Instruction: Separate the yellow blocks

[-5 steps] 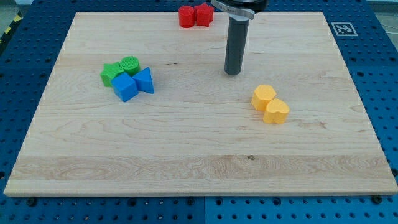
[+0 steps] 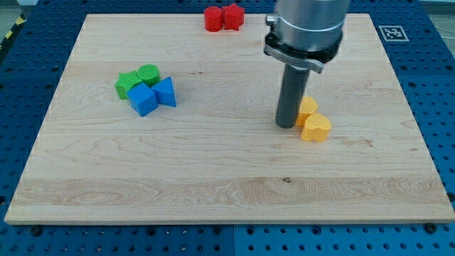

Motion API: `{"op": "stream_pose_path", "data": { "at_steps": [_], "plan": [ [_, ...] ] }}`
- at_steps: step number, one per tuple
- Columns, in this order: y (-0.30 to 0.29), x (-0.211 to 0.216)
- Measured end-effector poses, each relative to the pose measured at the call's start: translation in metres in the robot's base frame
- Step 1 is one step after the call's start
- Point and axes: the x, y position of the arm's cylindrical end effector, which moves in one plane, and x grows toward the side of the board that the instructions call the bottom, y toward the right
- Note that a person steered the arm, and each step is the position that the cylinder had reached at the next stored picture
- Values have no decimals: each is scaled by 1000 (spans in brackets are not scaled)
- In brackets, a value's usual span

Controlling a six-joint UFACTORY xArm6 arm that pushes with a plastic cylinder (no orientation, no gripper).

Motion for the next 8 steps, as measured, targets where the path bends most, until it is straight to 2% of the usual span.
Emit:
{"op": "stream_pose_path", "data": {
  "at_steps": [2,5,6,8],
  "plan": [
    [1,1],
    [56,4],
    [61,-25],
    [61,-31]
  ]
}}
